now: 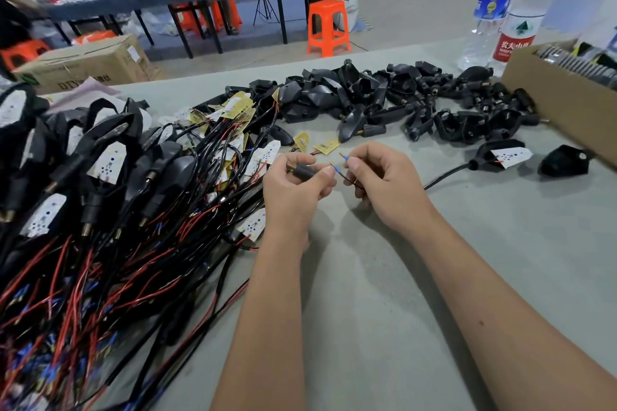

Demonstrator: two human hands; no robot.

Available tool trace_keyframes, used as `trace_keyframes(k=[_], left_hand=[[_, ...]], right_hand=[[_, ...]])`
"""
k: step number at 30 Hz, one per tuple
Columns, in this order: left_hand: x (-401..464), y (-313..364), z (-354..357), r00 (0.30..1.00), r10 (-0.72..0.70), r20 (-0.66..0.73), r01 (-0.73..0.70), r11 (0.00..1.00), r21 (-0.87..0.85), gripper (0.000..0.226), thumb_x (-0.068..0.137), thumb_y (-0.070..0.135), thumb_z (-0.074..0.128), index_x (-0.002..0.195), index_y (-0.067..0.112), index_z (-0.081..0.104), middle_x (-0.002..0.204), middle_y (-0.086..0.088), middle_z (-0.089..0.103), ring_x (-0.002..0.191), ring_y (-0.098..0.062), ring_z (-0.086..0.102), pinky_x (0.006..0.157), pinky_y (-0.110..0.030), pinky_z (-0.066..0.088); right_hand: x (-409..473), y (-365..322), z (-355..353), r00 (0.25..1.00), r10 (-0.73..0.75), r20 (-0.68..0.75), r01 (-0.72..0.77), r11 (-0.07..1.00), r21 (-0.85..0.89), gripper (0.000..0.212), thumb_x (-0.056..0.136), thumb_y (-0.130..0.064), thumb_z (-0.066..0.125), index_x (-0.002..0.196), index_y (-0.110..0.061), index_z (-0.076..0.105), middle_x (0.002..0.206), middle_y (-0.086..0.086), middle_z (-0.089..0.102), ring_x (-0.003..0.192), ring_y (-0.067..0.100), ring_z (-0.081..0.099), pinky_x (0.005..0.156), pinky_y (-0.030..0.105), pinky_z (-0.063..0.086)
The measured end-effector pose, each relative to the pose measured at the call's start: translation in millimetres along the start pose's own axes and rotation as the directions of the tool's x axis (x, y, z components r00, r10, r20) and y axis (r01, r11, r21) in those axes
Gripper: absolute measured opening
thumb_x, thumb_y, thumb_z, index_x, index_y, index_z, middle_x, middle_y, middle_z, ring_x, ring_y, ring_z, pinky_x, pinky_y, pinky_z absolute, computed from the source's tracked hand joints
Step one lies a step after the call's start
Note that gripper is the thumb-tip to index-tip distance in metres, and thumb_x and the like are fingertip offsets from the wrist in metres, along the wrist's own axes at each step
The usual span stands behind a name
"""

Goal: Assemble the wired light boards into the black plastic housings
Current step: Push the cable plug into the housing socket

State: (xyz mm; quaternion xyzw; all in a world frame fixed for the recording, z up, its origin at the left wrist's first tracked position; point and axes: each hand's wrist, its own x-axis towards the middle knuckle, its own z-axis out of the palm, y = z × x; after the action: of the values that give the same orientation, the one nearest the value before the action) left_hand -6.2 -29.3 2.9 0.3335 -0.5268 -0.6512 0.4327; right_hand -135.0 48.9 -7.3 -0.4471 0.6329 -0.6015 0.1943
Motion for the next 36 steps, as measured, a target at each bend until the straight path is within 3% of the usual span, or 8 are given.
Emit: trace_keyframes(k=[5,13,16,19,22,26,31,36], left_hand=[[1.0,2.9,1.2,0.998,0.034,0.046,-0.037,0.998,0.046,0.029,0.083,-0.006,0.078,0.107,0.007,0.068,0.081,-0.005,0.076,0.068,-0.018,0.072,0.054,-0.022,0.050],[2.4,3.6,-0.5,0.991,0.034,-0.130,-0.040,0.998,-0.041,0.022,0.082,-0.006,0.080,0.096,0.003,0.066,0.078,-0.010,0.071,0.066,-0.019,0.070,0.060,-0.022,0.054],[3.5,3.8,-0.4,0.984,0.035,-0.173,-0.046,0.997,-0.063,0.020,0.082,-0.006,0.080,0.092,0.006,0.066,0.076,-0.010,0.072,0.068,-0.020,0.069,0.062,-0.022,0.055],[5.1,5.4,-0.4,0.980,0.020,-0.200,-0.041,0.994,-0.104,0.018,0.085,-0.004,0.078,0.095,0.004,0.066,0.081,-0.011,0.070,0.067,-0.018,0.068,0.066,-0.024,0.057],[9.1,9.3,-3.0,0.982,-0.056,-0.179,0.015,0.975,-0.220,0.011,0.094,0.000,0.069,0.105,-0.001,0.065,0.093,-0.016,0.067,0.073,-0.020,0.069,0.073,-0.026,0.058],[13.4,12.3,-10.8,0.979,-0.119,-0.166,0.067,0.956,-0.286,0.015,0.104,0.003,0.054,0.113,-0.005,0.064,0.095,-0.016,0.066,0.072,-0.025,0.073,0.074,-0.028,0.062],[15.0,7.8,-13.1,0.970,-0.062,-0.236,-0.001,0.966,-0.258,0.024,0.099,0.009,0.065,0.120,-0.003,0.061,0.085,-0.012,0.073,0.065,-0.024,0.072,0.063,-0.025,0.058],[17.4,4.2,-14.3,0.975,-0.020,-0.221,-0.026,0.978,-0.205,0.031,0.098,0.014,0.070,0.122,-0.002,0.060,0.082,-0.008,0.076,0.065,-0.023,0.072,0.061,-0.025,0.057]], right_hand=[[0.4,-1.9,-1.4,0.999,0.004,0.047,-0.003,1.000,-0.022,0.018,0.101,-0.011,0.060,0.085,-0.014,0.069,0.075,0.007,0.069,0.060,0.012,0.059,0.055,0.021,0.045],[5.2,-0.9,-6.5,0.998,0.070,-0.004,-0.069,0.992,0.109,0.021,0.110,-0.027,0.037,0.094,-0.017,0.047,0.082,0.008,0.074,0.055,0.027,0.062,0.050,0.030,0.048],[4.4,-0.9,-6.4,0.996,0.036,0.076,-0.043,0.995,0.095,0.021,0.104,-0.027,0.051,0.087,-0.016,0.047,0.083,0.010,0.074,0.059,0.027,0.066,0.054,0.031,0.051],[3.6,0.4,-4.8,0.993,-0.026,0.116,0.017,0.996,0.085,0.024,0.092,-0.005,0.070,0.084,-0.008,0.048,0.080,0.018,0.072,0.061,0.025,0.070,0.058,0.031,0.055],[4.7,1.5,-6.1,0.997,-0.026,0.067,0.017,0.990,0.141,0.028,0.088,0.007,0.072,0.081,-0.007,0.050,0.075,0.020,0.071,0.059,0.024,0.071,0.056,0.030,0.057],[5.8,3.1,-4.5,0.998,-0.045,0.041,0.041,0.993,0.113,0.027,0.089,0.007,0.072,0.082,-0.008,0.051,0.074,0.024,0.070,0.061,0.025,0.071,0.060,0.034,0.058],[5.9,3.3,-3.0,0.997,-0.055,0.061,0.046,0.991,0.129,0.016,0.089,0.005,0.073,0.087,-0.004,0.060,0.072,0.016,0.072,0.064,0.023,0.072,0.063,0.029,0.058],[5.4,2.4,-3.9,0.998,-0.027,0.058,0.020,0.993,0.117,0.019,0.088,0.006,0.074,0.085,-0.007,0.061,0.075,0.020,0.072,0.063,0.024,0.071,0.063,0.030,0.057]])
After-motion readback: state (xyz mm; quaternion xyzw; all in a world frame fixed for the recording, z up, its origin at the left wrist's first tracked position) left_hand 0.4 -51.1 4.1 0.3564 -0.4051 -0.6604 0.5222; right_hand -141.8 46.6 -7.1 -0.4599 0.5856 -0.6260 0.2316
